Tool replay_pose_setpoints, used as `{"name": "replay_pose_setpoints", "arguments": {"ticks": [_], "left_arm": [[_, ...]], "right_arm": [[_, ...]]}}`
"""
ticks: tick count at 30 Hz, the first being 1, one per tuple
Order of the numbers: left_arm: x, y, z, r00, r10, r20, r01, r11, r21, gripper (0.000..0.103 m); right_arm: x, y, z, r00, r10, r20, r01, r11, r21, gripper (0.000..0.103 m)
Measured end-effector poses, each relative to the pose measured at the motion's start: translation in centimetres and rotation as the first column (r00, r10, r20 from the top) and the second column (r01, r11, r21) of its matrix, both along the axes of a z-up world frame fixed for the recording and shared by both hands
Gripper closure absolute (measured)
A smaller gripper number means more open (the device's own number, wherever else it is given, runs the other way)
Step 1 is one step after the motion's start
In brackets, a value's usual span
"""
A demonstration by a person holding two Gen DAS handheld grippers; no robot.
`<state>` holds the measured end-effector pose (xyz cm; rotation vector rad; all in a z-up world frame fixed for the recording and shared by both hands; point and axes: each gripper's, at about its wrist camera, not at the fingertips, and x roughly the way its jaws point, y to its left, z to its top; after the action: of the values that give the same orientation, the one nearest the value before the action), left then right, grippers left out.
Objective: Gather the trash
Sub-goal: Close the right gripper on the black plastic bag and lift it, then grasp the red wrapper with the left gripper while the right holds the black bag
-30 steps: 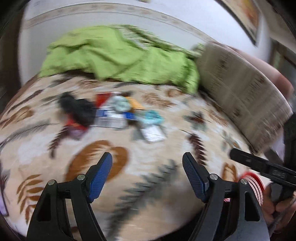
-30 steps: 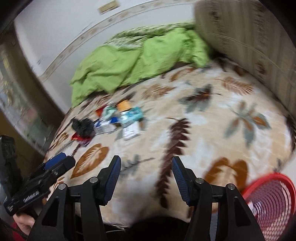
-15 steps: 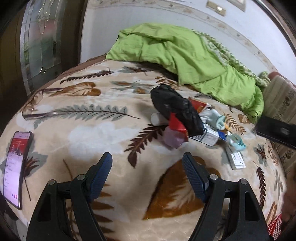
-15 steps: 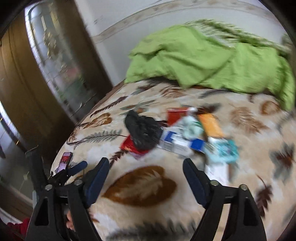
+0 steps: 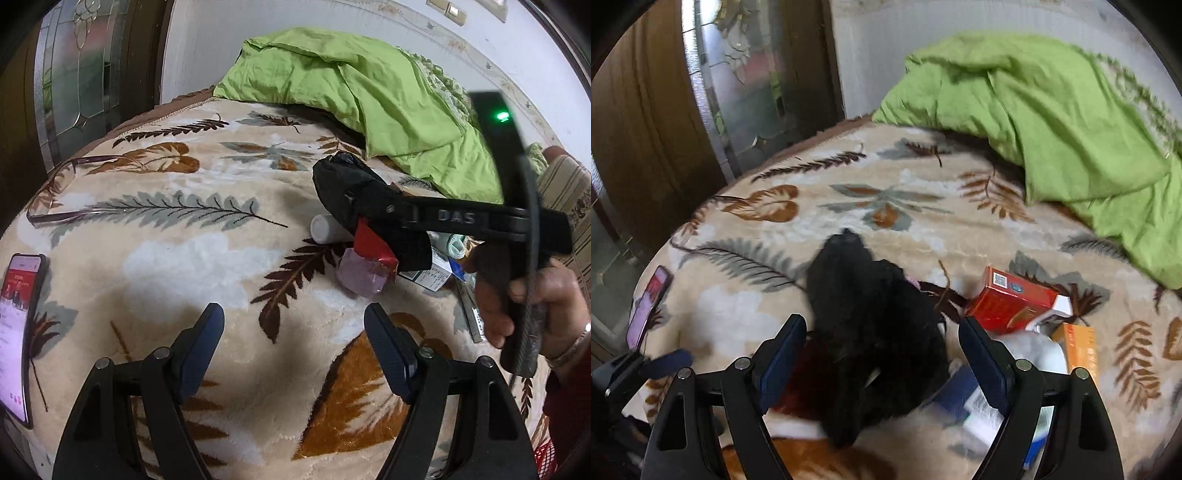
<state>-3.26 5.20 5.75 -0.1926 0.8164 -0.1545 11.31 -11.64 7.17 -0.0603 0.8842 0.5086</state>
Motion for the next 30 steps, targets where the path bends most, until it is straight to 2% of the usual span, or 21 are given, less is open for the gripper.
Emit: {"name": "replay_pose_setpoints", "arguments": {"ticks": [2, 3, 4, 5, 6, 7, 12, 15, 19, 25, 30], "left_arm": [[0.1, 0.1, -0.2, 1.0, -0.001, -0.006, 0.001, 1.0, -0.006, 0.026], [0.1, 0.1, -0.2, 1.0, 0.0, -0.007, 0.0, 1.0, -0.006, 0.026], [0.1, 0.1, -0.2, 1.0, 0.0, -0.009, 0.0, 1.0, -0.007, 0.026], [0.2, 0.2, -0.2, 1.0, 0.0, -0.01, 0.0, 1.0, -0.01, 0.026], [0.1, 0.1, -0.2, 1.0, -0.001, -0.011, 0.0, 1.0, -0.012, 0.026], [0.1, 0.1, -0.2, 1.0, -0.002, -0.011, 0.001, 1.0, -0.012, 0.026], [-0.1, -0.4, 0.2, 1.0, -0.019, 0.017, 0.019, 1.0, -0.017, 0.026], [-0.2, -1.0, 0.6, 0.998, -0.042, 0.041, 0.043, 0.999, -0.022, 0.026], [0.2, -2.5, 0.9, 0.994, -0.084, 0.067, 0.084, 0.996, 0.001, 0.026], [2.5, -6.4, -0.1, 0.987, -0.154, 0.051, 0.147, 0.981, 0.129, 0.025], [4.0, -7.6, -1.6, 0.989, -0.148, 0.007, 0.144, 0.97, 0.196, 0.025]], "right_arm": [[0.8, -0.4, -1.3, 0.998, 0.0, -0.069, 0.004, 0.998, 0.06, 0.02], [0.7, -0.5, -1.6, 0.996, 0.003, -0.084, 0.005, 0.996, 0.086, 0.03], [0.5, -0.8, -1.9, 0.993, -0.003, -0.114, 0.018, 0.991, 0.129, 0.058], [0.2, -1.0, -1.9, 0.993, -0.013, -0.12, 0.031, 0.989, 0.148, 0.068], [-0.5, -1.4, -1.5, 0.994, -0.036, -0.099, 0.051, 0.986, 0.158, 0.071], [-1.4, -1.6, -1.0, 0.996, -0.056, -0.073, 0.067, 0.985, 0.162, 0.078], [-6.5, -4.4, 1.8, 0.978, -0.21, -0.003, 0.204, 0.946, 0.251, 0.082], [-10.9, -6.0, 3.0, 0.946, -0.321, 0.038, 0.3, 0.916, 0.266, 0.083], [-15.9, -7.6, 2.5, 0.909, -0.413, 0.059, 0.381, 0.88, 0.284, 0.083], [-17.1, -9.5, 1.8, 0.886, -0.464, 0.015, 0.434, 0.839, 0.329, 0.083], [-16.9, -9.8, 1.3, 0.888, -0.461, 0.004, 0.434, 0.838, 0.331, 0.083]]}}
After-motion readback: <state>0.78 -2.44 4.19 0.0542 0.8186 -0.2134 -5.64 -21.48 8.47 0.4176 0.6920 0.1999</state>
